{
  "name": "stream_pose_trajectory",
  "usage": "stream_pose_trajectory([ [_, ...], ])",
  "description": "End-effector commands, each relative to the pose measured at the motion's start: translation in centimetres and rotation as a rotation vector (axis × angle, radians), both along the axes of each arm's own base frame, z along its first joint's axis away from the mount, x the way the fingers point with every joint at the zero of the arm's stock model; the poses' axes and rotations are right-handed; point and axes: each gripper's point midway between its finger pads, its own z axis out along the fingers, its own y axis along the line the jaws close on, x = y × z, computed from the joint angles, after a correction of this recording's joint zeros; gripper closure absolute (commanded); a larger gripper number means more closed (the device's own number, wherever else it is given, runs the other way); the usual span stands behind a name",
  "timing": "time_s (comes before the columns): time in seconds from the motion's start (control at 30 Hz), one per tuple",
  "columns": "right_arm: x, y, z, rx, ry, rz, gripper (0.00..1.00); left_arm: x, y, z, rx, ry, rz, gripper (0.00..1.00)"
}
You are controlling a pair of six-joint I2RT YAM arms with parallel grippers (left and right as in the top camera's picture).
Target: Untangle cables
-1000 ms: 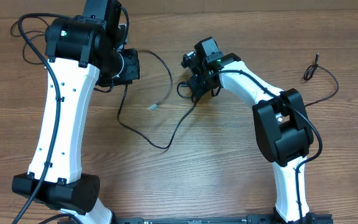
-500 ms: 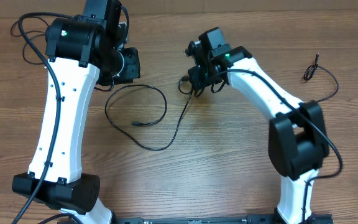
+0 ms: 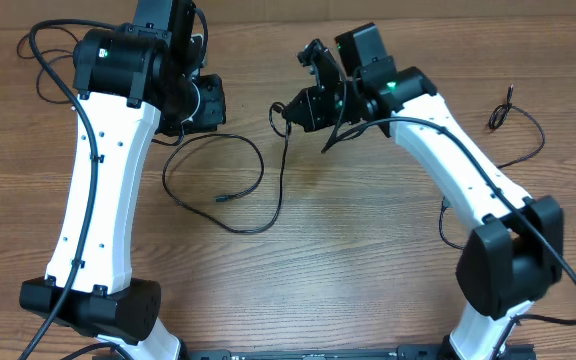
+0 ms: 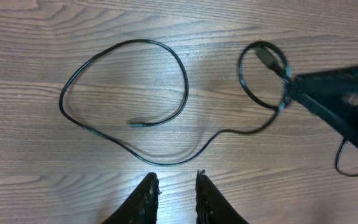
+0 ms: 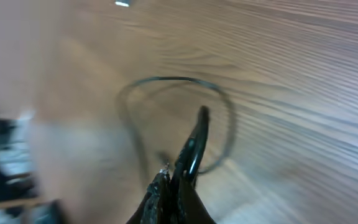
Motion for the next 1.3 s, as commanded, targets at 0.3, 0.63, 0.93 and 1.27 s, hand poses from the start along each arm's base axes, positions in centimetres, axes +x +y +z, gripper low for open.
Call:
stream_pose_trajectory([
  [0.3,-2.5,-3.1,10.5,0.495,0.097,0.202,0.96,1.1,-3.1,0.7,-0.155,-0.043,-0.127,0.77],
  [0.63,5.3,-12.4,-2.3,-0.323,-0.010,-0.459,0.55,1.1,-3.1,0.7,-0.155,-0.045,-0.127,0.73],
  [0.93,5.1,-7.2,-11.6,-0.408,0.043,-0.290,0.54,1.1,-3.1,0.7,-0.154,-0.044,-0.127,0.72],
  [1.27,5.5,-5.6,-15.9,-0.443,0.020,-0.208,0.55,1.1,-3.0,0.7,-0.151,-0.046,-0.126,0.71],
])
